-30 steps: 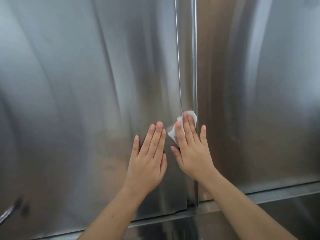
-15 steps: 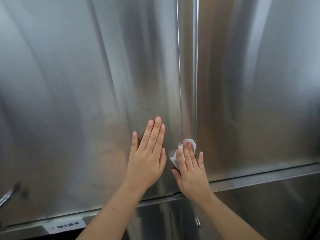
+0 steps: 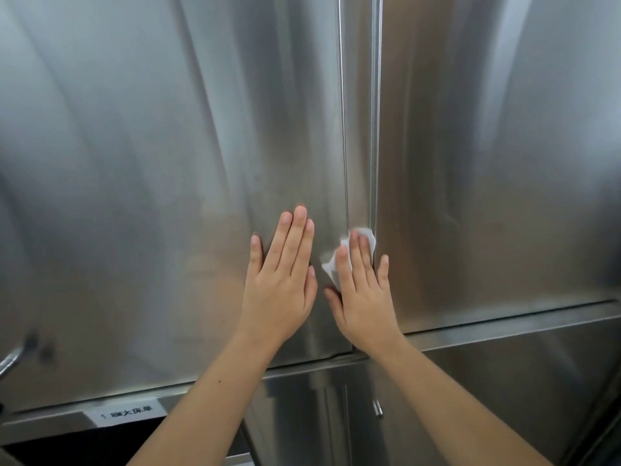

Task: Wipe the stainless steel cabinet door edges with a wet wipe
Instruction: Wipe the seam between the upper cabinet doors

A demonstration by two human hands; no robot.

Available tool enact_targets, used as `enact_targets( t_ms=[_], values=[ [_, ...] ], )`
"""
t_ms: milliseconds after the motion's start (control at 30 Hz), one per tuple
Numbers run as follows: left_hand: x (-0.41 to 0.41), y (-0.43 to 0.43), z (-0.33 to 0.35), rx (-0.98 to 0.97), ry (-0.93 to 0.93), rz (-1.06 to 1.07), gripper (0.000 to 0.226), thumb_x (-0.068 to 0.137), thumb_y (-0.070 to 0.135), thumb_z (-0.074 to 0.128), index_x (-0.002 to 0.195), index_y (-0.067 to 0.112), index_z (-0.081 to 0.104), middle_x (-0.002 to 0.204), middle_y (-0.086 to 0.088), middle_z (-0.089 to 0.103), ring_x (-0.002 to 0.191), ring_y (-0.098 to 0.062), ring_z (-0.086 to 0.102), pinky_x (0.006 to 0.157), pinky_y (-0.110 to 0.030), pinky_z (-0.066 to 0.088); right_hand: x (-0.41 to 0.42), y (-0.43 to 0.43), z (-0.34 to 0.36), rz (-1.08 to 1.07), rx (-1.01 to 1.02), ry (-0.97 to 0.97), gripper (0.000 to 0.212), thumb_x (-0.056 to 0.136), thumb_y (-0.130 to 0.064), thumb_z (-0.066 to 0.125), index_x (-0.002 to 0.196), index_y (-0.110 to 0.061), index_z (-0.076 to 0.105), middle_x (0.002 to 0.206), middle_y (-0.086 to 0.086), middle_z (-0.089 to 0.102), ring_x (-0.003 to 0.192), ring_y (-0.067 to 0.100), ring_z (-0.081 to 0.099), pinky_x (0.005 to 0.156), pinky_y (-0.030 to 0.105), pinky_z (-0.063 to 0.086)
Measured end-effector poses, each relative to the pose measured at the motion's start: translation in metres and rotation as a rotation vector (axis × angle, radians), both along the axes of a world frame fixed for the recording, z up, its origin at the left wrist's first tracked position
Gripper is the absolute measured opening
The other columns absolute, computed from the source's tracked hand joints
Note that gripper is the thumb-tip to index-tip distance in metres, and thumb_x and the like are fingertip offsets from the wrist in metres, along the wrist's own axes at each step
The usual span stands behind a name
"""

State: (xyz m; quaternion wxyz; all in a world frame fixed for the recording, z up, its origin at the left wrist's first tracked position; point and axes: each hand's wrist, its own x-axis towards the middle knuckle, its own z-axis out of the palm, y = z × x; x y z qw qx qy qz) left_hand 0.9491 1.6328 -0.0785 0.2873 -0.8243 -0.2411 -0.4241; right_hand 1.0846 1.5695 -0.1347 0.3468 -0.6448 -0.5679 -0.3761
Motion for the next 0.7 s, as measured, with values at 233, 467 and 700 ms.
enact_targets(
  t_ms=[233,467,700],
  values=[
    [0.0,-0.004,0.001,0.002,0.007,0.029,0.059,0.093,0.023,0.032,0.147,0.006,0.015,0.154,-0.011,0.014,0.143,-0.025,0.014,0.114,-0.047,0.01,-0.003,-0.016,-0.05,-0.034,-0.178,0.009,0.06,0.1,-0.04,0.013,0.149,-0.009,-0.003,0.149,0.018,0.018,0.142,0.028,0.005,0.105,0.056,0.02],
    [0.001,-0.014,-0.007,-0.001,0.007,0.007,0.055,0.095,0.025,0.031,0.145,0.005,0.025,0.152,-0.012,0.021,0.141,-0.026,0.02,0.112,-0.05,0.017,0.0,0.002,0.01,0.016,0.004,0.067,0.071,0.097,-0.036,0.031,0.148,-0.015,-0.014,0.152,0.011,0.005,0.143,0.018,-0.009,0.108,0.055,0.003],
    [-0.002,-0.013,-0.054,-0.076,0.07,0.012,0.059,0.093,0.025,0.031,0.148,0.009,0.014,0.155,-0.008,0.013,0.143,-0.022,0.013,0.114,-0.045,0.01,-0.011,-0.025,-0.09,-0.001,-0.235,0.094,0.073,0.095,-0.042,0.029,0.148,-0.011,-0.011,0.155,0.015,0.001,0.144,0.02,-0.011,0.109,0.059,0.012]
  ],
)
